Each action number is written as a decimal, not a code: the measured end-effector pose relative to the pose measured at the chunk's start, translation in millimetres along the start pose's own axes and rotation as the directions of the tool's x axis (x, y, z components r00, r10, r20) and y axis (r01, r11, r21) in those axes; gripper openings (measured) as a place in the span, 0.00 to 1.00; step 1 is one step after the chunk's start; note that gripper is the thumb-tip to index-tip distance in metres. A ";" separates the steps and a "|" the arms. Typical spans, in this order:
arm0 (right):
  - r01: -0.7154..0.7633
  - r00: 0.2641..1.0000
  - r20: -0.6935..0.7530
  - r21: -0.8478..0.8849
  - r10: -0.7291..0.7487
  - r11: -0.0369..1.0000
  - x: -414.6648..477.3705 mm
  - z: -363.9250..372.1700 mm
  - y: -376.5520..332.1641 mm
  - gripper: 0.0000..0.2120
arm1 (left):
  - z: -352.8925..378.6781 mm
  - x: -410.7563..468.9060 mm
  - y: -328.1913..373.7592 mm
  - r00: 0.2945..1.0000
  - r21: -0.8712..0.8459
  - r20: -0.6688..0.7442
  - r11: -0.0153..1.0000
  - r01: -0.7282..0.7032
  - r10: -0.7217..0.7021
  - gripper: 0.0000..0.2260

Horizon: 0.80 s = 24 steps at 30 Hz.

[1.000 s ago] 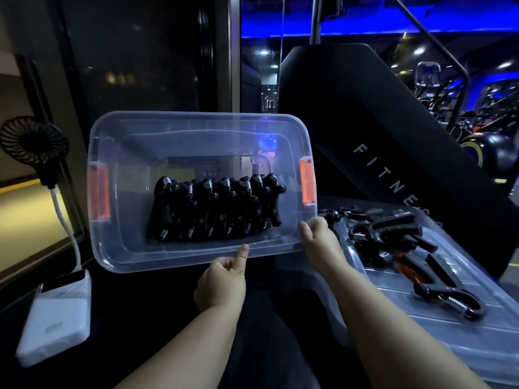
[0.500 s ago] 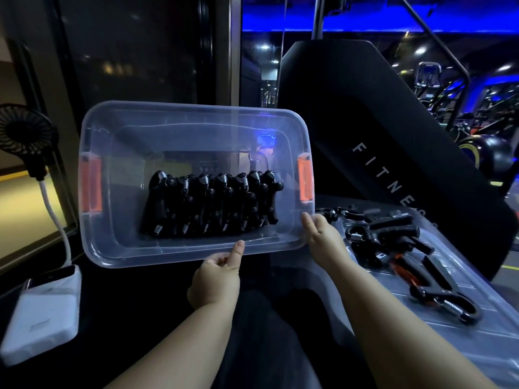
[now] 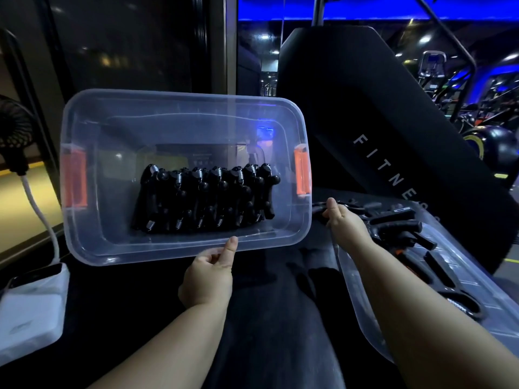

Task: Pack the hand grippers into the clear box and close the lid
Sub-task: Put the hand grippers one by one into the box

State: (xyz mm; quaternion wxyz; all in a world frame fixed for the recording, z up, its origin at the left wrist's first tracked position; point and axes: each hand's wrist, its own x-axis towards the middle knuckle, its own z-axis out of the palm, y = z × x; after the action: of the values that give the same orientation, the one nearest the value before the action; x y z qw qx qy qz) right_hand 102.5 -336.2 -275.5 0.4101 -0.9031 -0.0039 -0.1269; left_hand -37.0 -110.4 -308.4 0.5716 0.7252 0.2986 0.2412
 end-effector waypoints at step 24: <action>0.098 0.982 0.190 -0.480 -0.006 0.872 90.5 36.5 2.5 0.29 | 7.7 1.2 -6.5 0.996 -0.001 -0.074 0.998 -0.056 0.056 0.28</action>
State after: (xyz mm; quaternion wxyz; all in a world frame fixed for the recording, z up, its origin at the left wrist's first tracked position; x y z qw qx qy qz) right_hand 198.6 -319.5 -279.3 0.1639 -0.9845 -0.0337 -0.0517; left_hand -31.8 -113.8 -316.5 0.5542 0.7230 0.2988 0.2843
